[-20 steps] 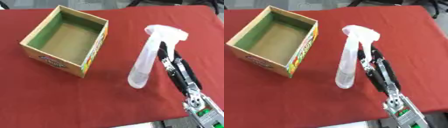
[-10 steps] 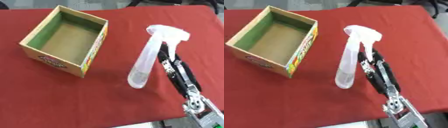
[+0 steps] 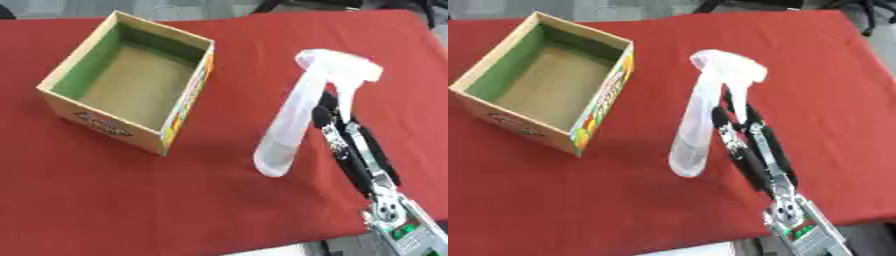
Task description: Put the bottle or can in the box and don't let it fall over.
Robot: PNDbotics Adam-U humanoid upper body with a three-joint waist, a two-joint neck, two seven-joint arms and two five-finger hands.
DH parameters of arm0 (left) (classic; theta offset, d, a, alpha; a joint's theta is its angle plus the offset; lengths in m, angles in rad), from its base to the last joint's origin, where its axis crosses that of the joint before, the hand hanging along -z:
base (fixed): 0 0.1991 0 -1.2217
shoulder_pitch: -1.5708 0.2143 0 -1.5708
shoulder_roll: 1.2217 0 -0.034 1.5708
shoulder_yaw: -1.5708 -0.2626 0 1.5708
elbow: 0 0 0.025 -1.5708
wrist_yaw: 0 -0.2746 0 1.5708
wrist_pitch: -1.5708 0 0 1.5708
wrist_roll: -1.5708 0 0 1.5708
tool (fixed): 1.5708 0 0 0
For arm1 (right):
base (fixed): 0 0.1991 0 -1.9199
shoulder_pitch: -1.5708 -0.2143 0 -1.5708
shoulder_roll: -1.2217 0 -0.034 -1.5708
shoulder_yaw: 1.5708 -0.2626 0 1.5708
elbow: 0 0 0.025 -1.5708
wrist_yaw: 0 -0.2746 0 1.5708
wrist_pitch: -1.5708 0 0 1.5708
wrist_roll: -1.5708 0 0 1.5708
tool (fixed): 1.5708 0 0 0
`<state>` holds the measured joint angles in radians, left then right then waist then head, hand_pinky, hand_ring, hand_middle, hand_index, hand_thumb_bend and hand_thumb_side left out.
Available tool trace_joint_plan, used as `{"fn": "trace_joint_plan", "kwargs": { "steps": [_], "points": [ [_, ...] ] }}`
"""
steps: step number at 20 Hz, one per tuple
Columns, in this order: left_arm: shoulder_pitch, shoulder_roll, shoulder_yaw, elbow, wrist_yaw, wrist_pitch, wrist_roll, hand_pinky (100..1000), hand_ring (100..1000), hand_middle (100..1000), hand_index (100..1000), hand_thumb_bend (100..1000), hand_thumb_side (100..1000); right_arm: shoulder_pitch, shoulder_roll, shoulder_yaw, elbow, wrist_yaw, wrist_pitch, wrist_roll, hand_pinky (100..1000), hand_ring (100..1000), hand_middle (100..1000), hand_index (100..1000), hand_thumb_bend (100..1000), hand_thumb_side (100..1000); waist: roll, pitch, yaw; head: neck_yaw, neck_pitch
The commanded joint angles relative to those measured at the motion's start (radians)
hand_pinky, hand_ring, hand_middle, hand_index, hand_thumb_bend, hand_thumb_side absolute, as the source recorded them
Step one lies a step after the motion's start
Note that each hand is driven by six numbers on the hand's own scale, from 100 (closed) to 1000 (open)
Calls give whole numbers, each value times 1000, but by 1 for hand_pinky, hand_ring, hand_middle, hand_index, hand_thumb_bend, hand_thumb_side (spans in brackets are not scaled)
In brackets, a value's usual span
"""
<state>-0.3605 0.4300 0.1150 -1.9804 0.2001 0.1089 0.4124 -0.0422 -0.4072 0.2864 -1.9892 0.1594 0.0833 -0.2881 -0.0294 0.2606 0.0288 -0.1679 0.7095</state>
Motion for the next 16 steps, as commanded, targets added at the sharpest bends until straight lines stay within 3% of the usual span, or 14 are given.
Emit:
{"fn": "trace_joint_plan", "kwargs": {
  "steps": [1,16],
  "points": [
    [-9,14,6,-20,1,0,-2,485,1000,1000,731,302,939,-1,-3,0,-11,5,-19,5,846,966,929,1000,314,1000,3,-14,-1,-2,-11],
    [-10,14,5,-20,2,-1,-4,484,1000,1000,725,301,938,-17,-10,2,-11,-9,-40,22,846,966,922,1000,345,1000,5,-13,-3,-8,-11]
  ]
}}
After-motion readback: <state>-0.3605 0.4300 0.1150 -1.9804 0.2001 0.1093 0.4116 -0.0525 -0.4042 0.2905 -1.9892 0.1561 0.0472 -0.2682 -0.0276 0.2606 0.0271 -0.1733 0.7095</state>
